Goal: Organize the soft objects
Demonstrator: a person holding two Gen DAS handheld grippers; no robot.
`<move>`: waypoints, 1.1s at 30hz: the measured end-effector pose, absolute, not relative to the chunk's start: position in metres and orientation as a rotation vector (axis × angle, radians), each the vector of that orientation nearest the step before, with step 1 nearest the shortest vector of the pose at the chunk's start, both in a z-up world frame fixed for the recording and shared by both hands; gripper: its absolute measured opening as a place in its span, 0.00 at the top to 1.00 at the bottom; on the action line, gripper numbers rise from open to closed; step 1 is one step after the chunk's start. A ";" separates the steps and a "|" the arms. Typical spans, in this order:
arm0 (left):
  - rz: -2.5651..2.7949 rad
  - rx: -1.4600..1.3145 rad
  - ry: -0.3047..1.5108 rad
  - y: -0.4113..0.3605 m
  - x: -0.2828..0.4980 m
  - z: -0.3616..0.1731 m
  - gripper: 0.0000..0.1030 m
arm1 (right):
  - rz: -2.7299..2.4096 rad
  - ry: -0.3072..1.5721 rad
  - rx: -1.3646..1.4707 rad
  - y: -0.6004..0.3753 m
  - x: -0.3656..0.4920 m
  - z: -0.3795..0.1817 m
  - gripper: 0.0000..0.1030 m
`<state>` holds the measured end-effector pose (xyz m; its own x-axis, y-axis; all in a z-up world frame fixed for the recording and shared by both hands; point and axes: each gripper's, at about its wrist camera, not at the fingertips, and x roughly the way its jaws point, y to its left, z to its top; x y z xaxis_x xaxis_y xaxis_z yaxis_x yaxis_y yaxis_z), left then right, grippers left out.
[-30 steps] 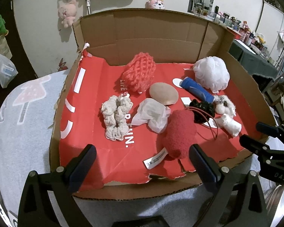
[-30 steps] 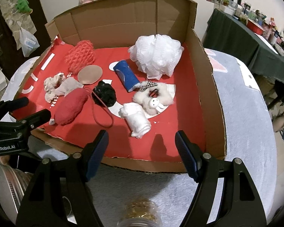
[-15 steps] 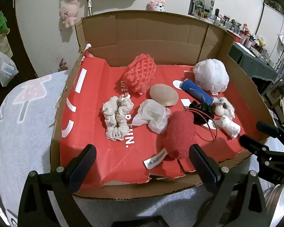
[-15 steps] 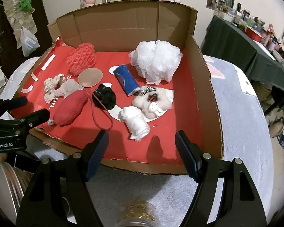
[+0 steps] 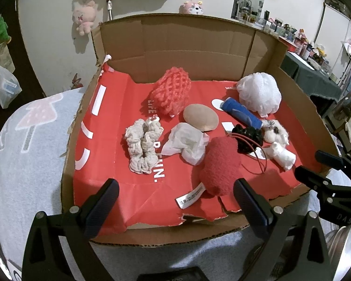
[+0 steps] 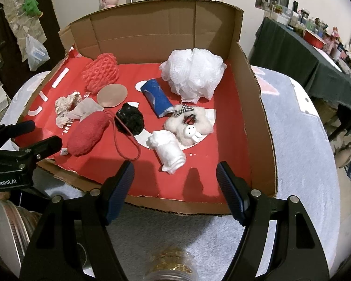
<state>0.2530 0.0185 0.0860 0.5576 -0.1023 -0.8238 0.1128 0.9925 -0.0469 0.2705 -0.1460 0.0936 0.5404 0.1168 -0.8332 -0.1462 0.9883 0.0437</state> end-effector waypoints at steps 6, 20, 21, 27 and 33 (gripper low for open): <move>-0.128 0.012 0.972 0.018 0.253 0.086 0.03 | 0.158 0.988 -0.032 -0.146 0.271 0.093 0.30; -0.125 0.009 0.969 0.017 0.253 0.085 0.03 | 0.156 0.986 -0.034 -0.146 0.270 0.093 0.30; -0.124 0.009 0.969 0.017 0.253 0.085 0.03 | 0.156 0.986 -0.033 -0.146 0.270 0.093 0.30; -0.125 0.008 0.967 0.018 0.253 0.085 0.03 | 0.155 0.984 -0.035 -0.146 0.269 0.093 0.30; -0.124 0.006 0.967 0.018 0.253 0.086 0.03 | 0.154 0.984 -0.034 -0.146 0.269 0.093 0.30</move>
<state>0.2530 0.0177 0.0855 0.5610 -0.1024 -0.8215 0.1078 0.9929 -0.0501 0.2694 -0.1459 0.0933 0.5441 0.1142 -0.8312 -0.1452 0.9886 0.0407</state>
